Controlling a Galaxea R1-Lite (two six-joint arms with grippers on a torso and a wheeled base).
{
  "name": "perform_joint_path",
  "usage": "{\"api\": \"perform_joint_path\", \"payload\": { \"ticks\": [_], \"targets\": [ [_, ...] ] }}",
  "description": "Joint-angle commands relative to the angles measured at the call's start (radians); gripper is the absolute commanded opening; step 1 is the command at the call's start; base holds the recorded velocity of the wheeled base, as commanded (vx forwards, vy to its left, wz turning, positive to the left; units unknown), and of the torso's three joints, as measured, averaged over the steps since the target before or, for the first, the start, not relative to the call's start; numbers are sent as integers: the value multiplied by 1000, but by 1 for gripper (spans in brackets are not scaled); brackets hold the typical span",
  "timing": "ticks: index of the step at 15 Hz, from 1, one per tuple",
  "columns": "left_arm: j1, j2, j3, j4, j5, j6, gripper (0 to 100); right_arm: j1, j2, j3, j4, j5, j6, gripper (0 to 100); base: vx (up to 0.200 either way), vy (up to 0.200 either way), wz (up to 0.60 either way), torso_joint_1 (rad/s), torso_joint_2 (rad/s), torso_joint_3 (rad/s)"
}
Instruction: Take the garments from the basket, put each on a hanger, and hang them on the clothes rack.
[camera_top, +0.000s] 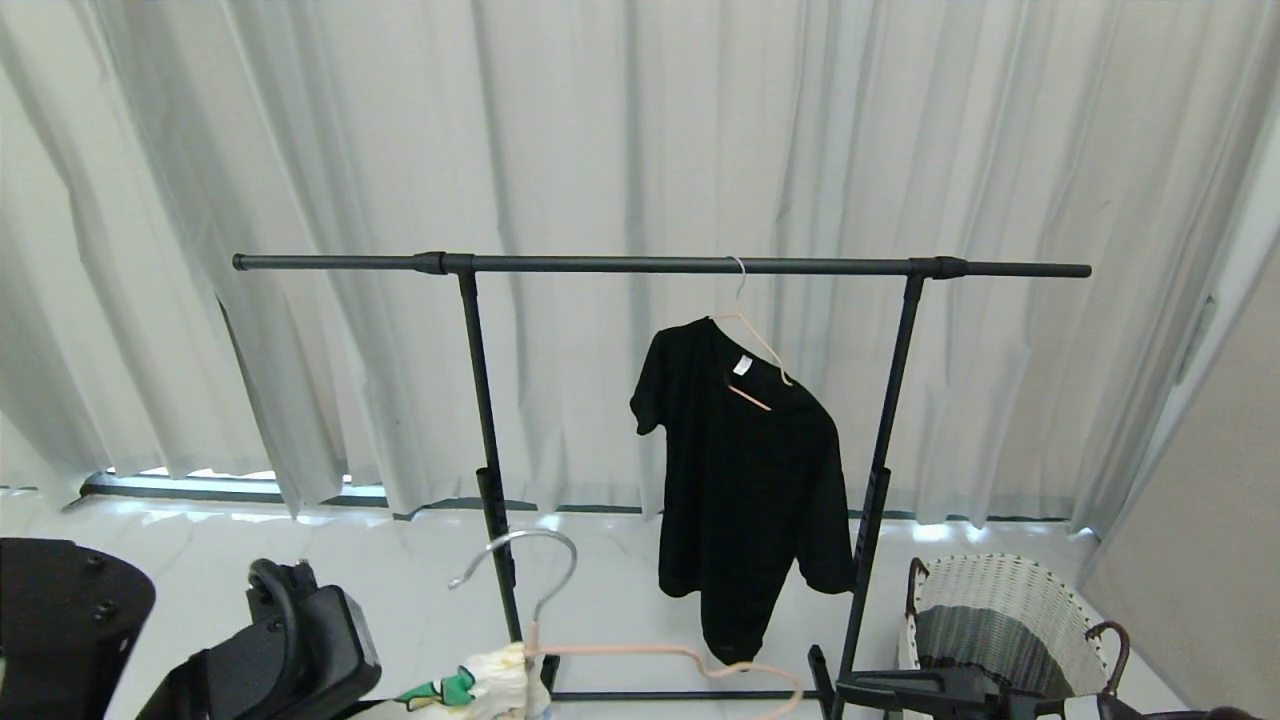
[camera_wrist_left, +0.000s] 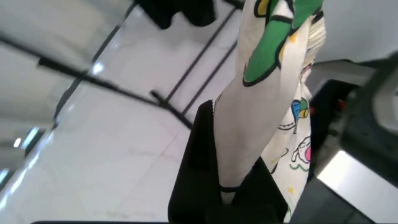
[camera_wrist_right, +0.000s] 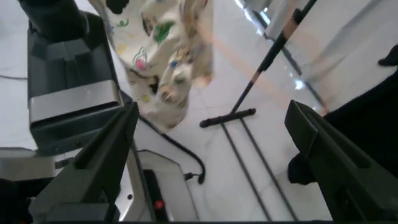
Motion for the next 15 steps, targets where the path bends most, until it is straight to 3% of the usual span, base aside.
{"api": "perform_joint_path", "payload": {
  "ticks": [1, 4, 6, 9, 11, 15],
  "targets": [
    [69, -43, -38, -2, 9, -15, 0, -5, 23, 6, 3, 5, 25, 100, 0, 0, 0, 0, 0, 0],
    [98, -37, -139, -25, 62, -96, 0, -9, 121, -37, 1, -9, 226, 100, 0, 0, 0, 0, 0, 0],
    [98, -37, -151, -54, 67, -98, 0, -15, 189, -112, 1, -40, 324, 100, 0, 0, 0, 0, 0, 0],
    [97, -13, -156, -123, 68, -96, 0, -21, 374, -351, 1, -190, 534, 100, 0, 0, 0, 0, 0, 0],
    [95, 7, -176, -161, 68, -95, 0, -33, 466, -458, 1, -264, 573, 100, 0, 0, 0, 0, 0, 0],
    [92, 16, -205, -161, 67, -88, 0, -42, 543, -521, 0, -331, 576, 100, 0, 0, 0, 0, 0, 0]
  ]
}}
